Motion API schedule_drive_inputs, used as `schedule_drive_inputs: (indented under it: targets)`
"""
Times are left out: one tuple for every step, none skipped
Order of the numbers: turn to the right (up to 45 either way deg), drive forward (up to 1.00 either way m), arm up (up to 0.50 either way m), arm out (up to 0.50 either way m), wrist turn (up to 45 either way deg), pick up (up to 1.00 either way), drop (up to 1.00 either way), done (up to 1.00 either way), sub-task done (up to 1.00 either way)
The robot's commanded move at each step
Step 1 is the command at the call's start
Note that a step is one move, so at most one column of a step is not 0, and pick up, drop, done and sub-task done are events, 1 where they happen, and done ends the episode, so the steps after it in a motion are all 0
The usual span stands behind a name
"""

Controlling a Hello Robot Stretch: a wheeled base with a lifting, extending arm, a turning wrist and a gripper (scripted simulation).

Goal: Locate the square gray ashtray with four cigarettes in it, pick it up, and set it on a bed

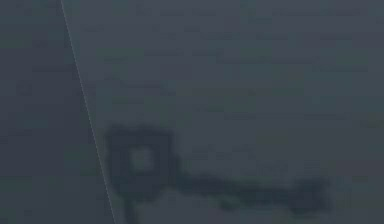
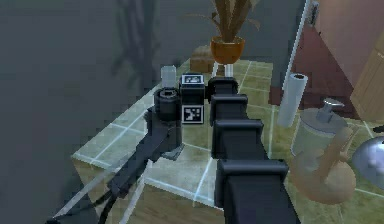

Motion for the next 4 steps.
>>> schedule_drive_inputs:
  targets:
    - [0.0,0.00,0.00,0.00,45.0,0.00,0.00,0.00,0.00]
    - [0.0,0.00,0.00,0.00,45.0,0.00,0.00,0.00,0.00]
    - [0.0,0.00,0.00,0.00,39.0,0.00,0.00,0.00,0.00]
    - [0.0,0.00,0.00,0.02,0.0,0.00,0.00,0.00,0.00]
